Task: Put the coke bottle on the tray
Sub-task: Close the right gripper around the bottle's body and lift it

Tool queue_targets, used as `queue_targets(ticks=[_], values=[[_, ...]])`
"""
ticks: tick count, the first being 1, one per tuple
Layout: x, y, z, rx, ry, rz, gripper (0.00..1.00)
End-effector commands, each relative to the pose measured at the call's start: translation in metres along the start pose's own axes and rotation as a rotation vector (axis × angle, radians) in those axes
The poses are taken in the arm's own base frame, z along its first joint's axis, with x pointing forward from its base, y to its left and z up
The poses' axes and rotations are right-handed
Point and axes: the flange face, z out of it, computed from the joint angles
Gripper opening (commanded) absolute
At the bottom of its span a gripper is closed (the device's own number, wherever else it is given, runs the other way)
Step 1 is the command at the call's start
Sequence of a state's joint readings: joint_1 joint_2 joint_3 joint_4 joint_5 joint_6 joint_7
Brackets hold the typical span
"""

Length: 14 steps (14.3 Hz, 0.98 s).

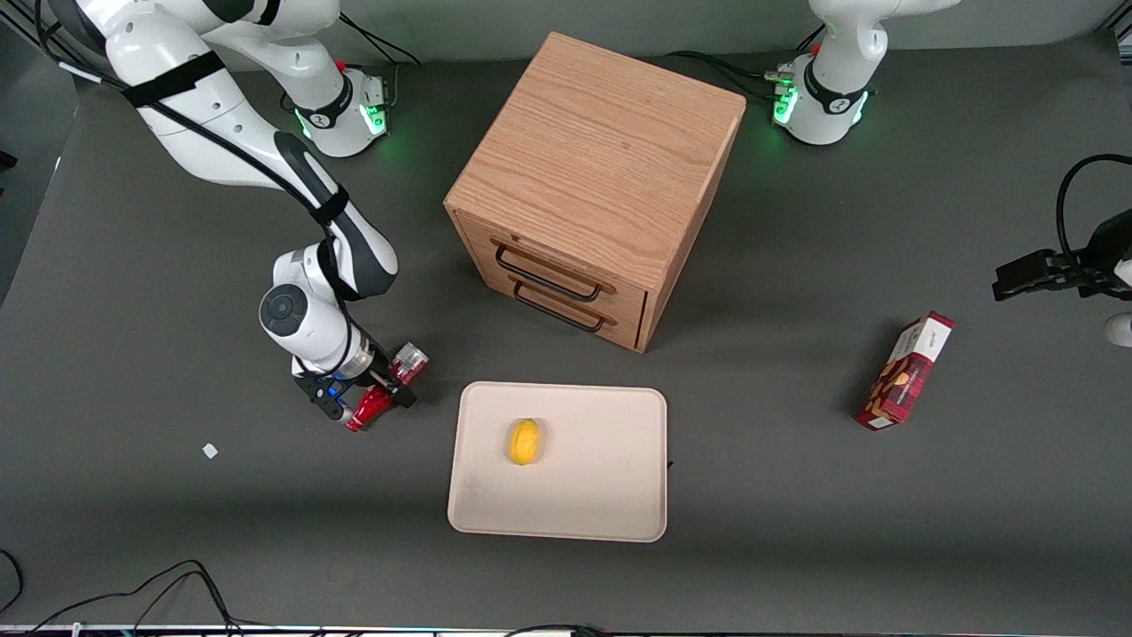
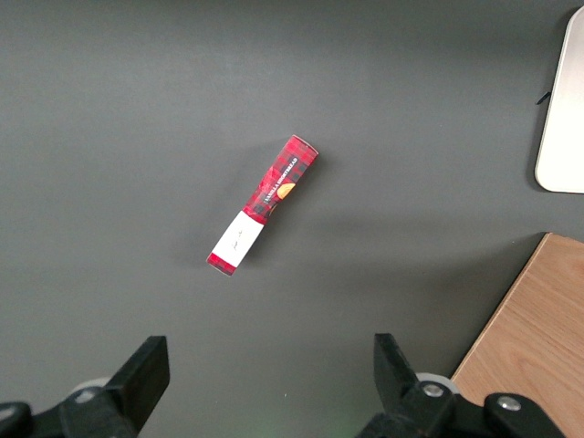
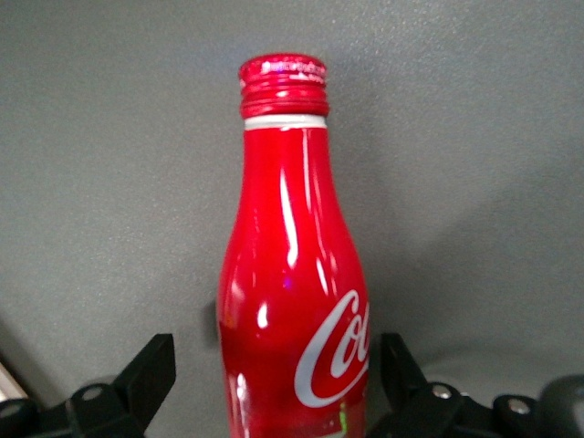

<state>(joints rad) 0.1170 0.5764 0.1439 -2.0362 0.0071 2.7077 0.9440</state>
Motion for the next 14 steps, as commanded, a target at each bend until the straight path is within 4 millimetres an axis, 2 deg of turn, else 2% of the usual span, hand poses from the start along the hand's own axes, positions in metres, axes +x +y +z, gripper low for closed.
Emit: queue_targets(ticks=[1,5,6,8,14], values=[[0.0024,-0.0045,-0.0012,0.003,0.017,0.006,1.0],[0.0034,-0.0045,-0.0017,0.003,0.019,0.006,0.99],[0.0036,-0.0048,-0.0026,0.004,0.02,0.005,0.84],[0.0035,-0.0048,-0.0037,0.004,0.02,0.005,0.0],[0.0022,-0.0058,-0.0045,0.0,0.026,-0.013,0.0]])
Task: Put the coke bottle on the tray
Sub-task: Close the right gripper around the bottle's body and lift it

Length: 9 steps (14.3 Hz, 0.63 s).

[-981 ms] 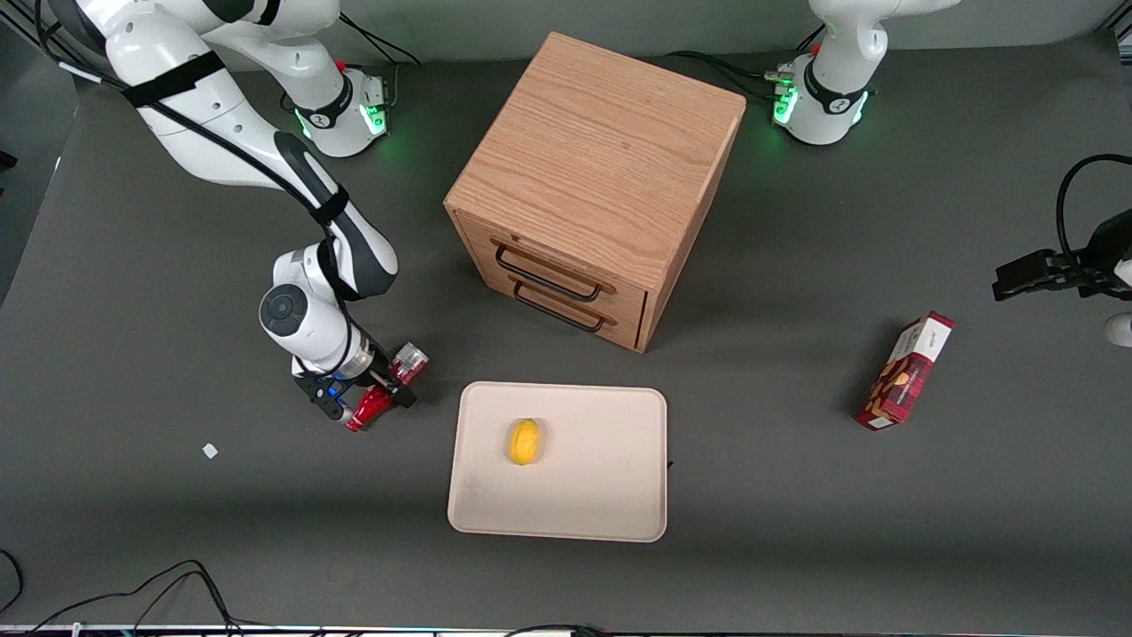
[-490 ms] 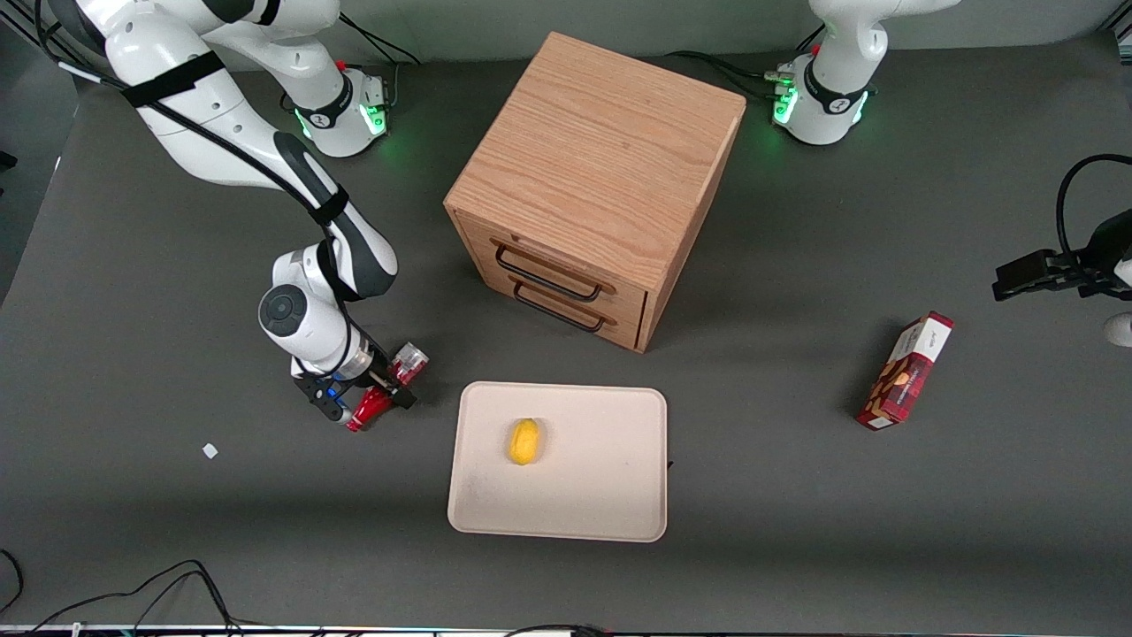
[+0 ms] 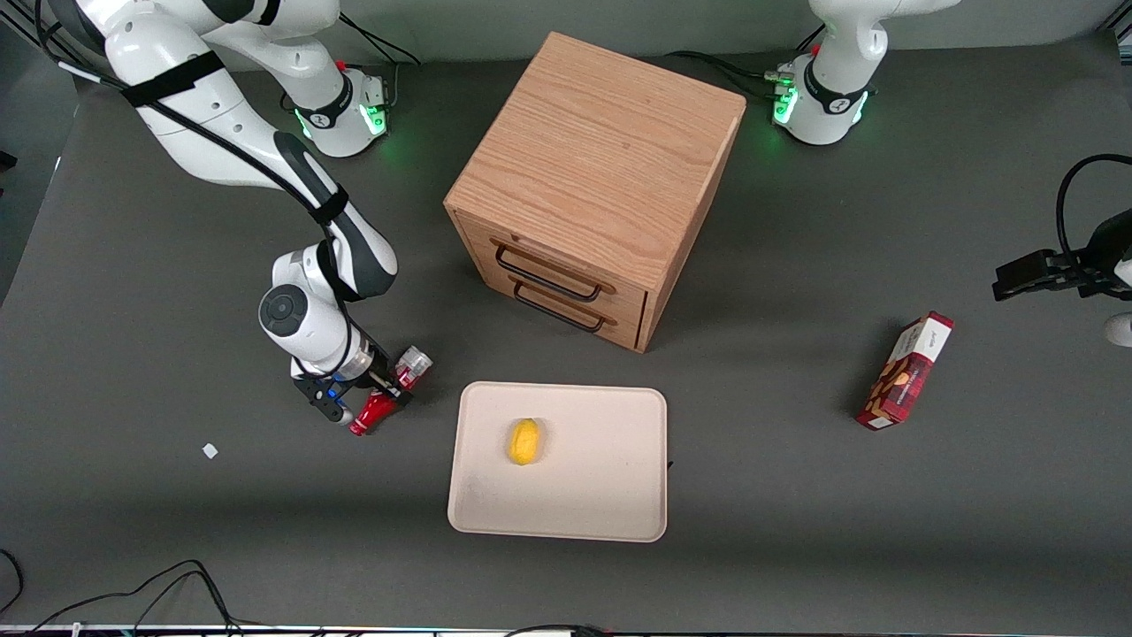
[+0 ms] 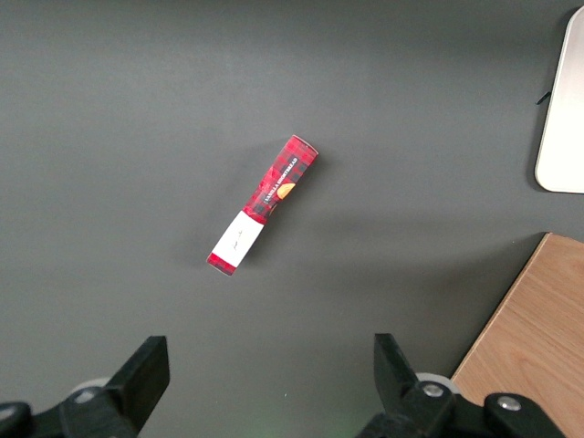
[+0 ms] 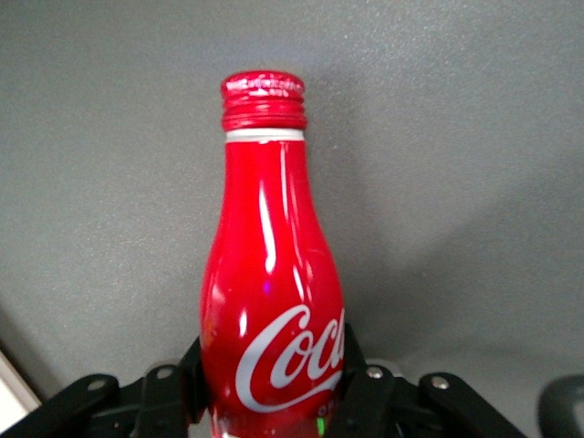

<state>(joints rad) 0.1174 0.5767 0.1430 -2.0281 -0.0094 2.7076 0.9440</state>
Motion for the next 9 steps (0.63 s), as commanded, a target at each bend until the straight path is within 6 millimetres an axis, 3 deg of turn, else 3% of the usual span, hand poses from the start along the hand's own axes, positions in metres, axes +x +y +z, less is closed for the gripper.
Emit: queue_targets(ticks=[1,4,5,7,9], values=[[0.001,-0.003,-0.002,-0.002,0.016,0.002,0.0],[0.001,-0.004,-0.007,-0.001,0.018,0.0,0.0],[0.002,-0.006,-0.019,-0.002,0.021,-0.005,0.0],[0.001,-0.008,-0.056,-0.06,-0.005,-0.019,0.0],[-0.002,-0.01,-0.107,-0.095,-0.01,-0.03,0.0]])
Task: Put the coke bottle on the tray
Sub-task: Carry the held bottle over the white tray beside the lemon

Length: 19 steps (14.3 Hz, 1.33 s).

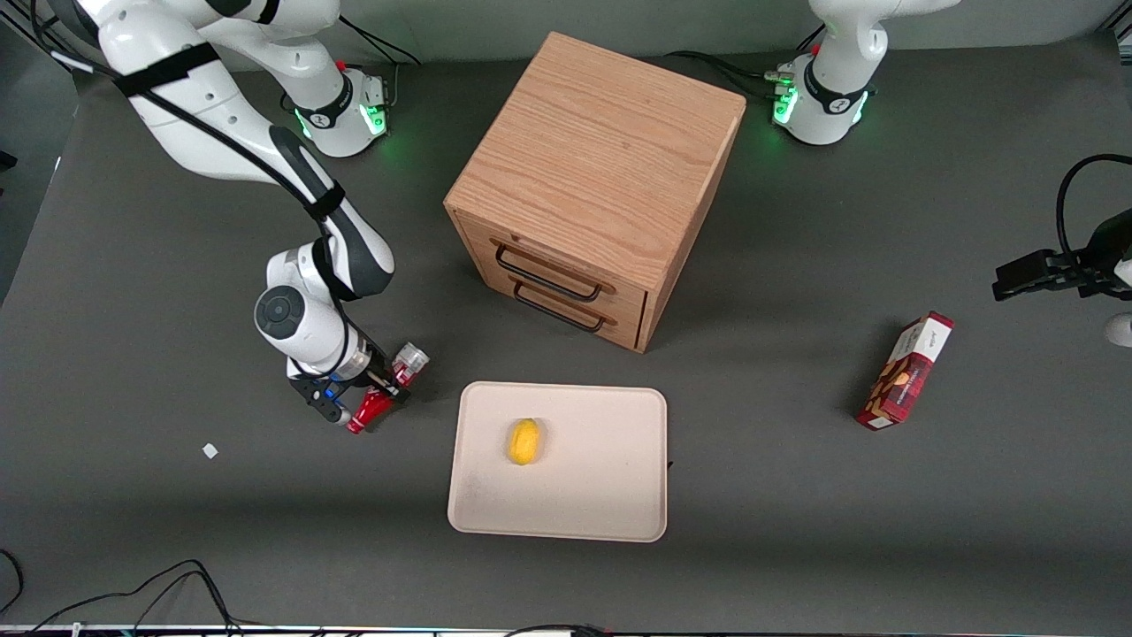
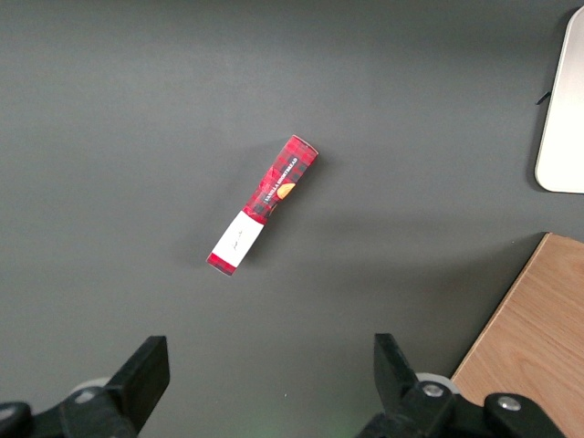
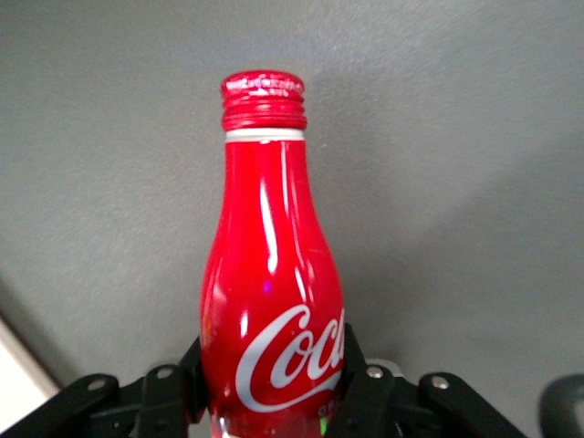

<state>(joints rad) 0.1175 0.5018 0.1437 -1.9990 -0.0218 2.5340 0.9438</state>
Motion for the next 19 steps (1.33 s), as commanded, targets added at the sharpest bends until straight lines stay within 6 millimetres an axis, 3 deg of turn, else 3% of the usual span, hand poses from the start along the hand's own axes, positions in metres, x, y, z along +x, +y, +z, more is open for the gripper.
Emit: queue_targets(ticks=[1,5,8,11,14,17,19], values=[[-0.009,0.0,-0.098,-0.044,0.016,-0.036,0.0],[0.0,-0.011,-0.208,-0.127,-0.044,-0.164,0.0],[0.008,-0.027,-0.278,-0.127,-0.059,-0.214,0.0],[0.02,-0.047,-0.312,-0.109,-0.083,-0.214,0.0],[0.033,-0.078,-0.305,-0.109,-0.112,-0.232,0.0],[0.014,-0.132,-0.253,-0.124,-0.116,-0.295,0.0],[0.012,-0.161,-0.211,-0.105,-0.093,-0.319,0.0]])
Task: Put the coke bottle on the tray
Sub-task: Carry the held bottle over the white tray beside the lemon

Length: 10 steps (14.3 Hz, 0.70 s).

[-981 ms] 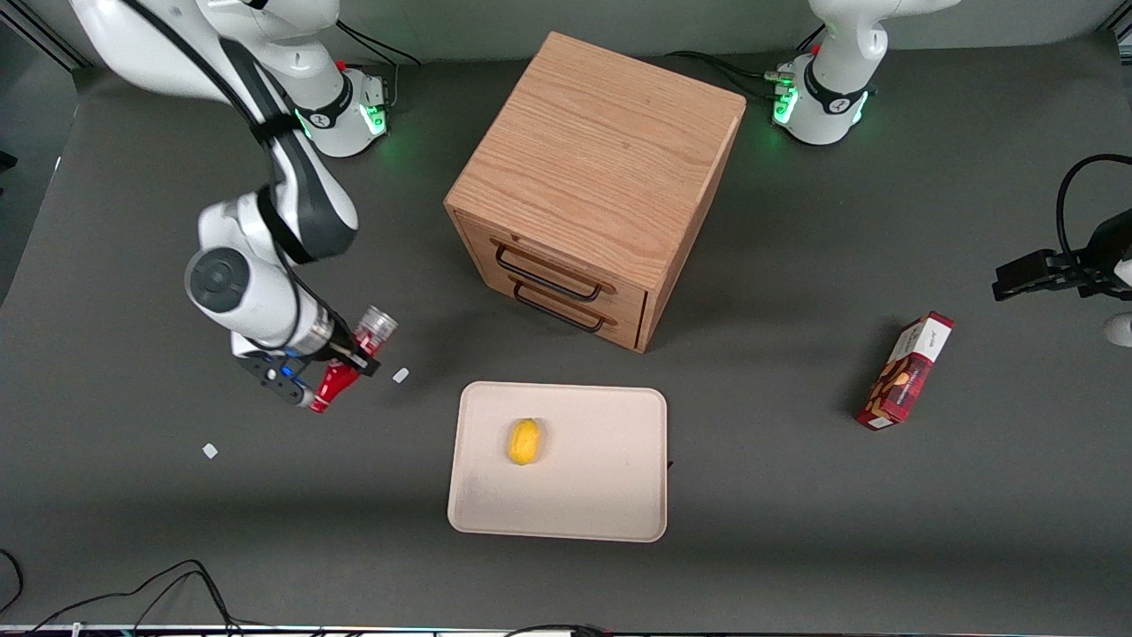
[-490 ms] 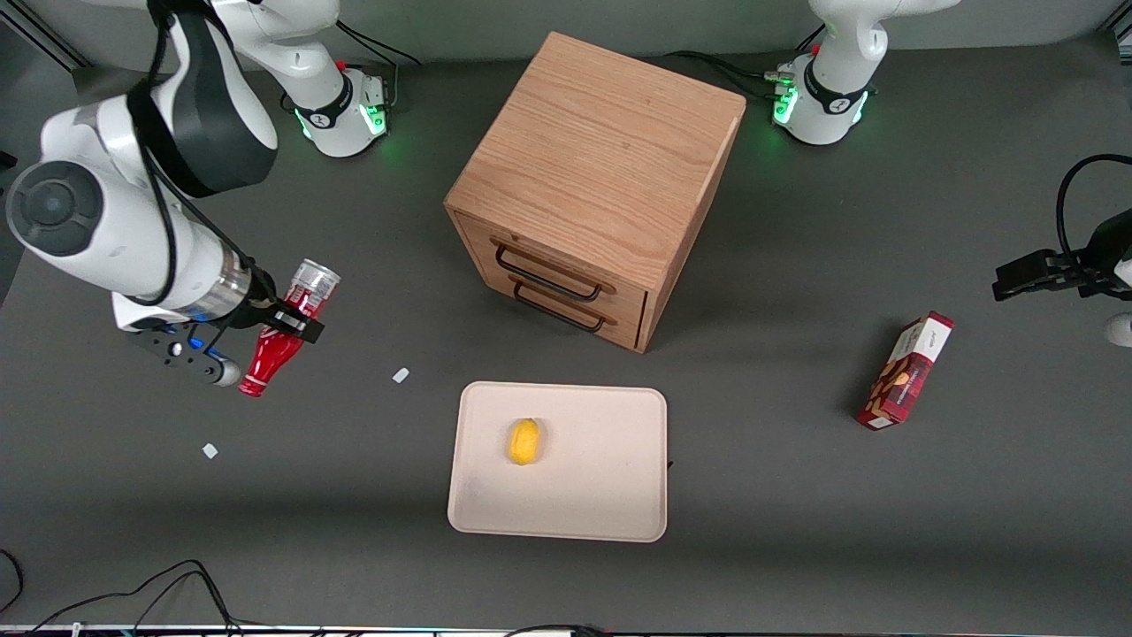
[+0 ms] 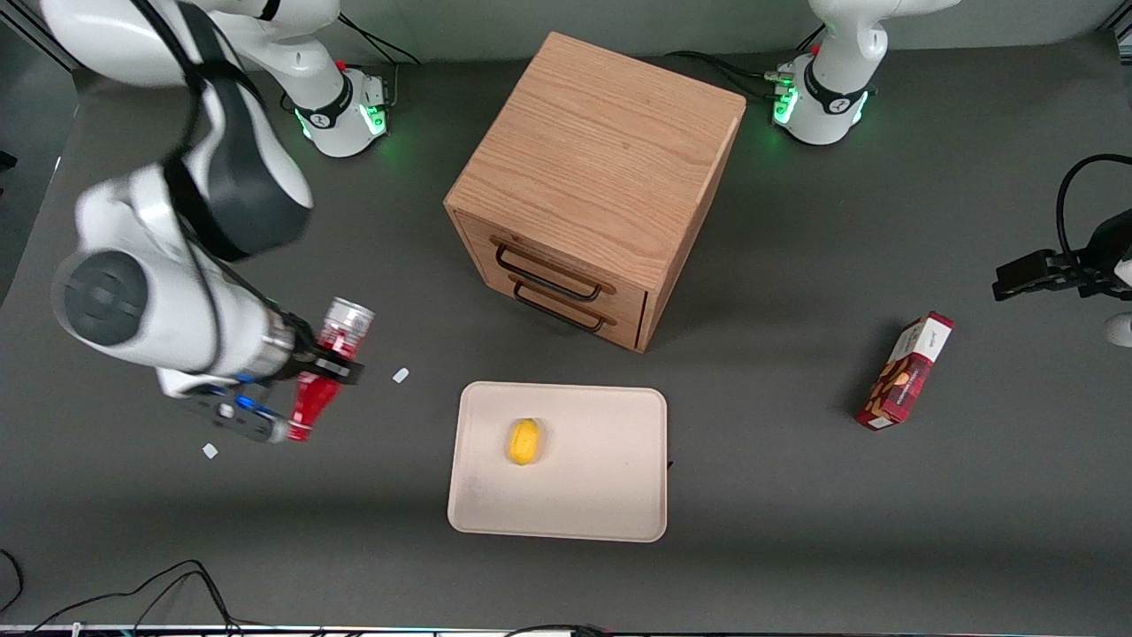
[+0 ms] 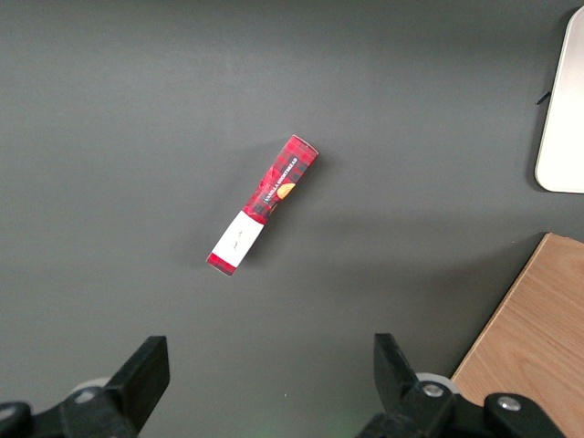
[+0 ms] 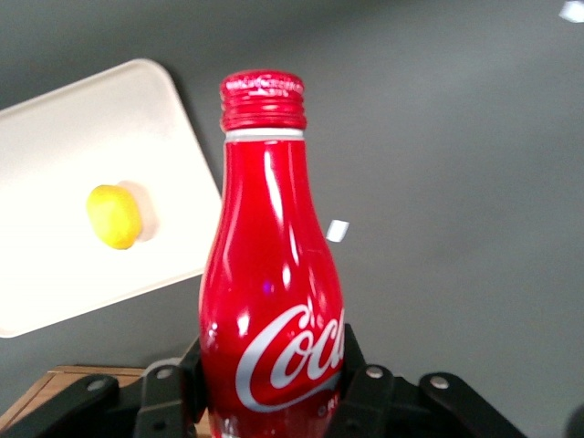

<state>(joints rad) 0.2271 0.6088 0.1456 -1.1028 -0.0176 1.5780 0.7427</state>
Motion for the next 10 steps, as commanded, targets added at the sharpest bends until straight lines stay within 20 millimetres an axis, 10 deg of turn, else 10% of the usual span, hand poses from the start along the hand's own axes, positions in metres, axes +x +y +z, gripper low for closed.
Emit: queue_targets(ticks=[1,6,10], values=[[0.018,-0.054,0.044,0.036,0.057,-0.042,0.0],[0.021,-0.121,0.181,0.013,0.18,-0.156,0.0],[0.028,-0.122,0.23,-0.013,0.163,-0.297,0.0]])
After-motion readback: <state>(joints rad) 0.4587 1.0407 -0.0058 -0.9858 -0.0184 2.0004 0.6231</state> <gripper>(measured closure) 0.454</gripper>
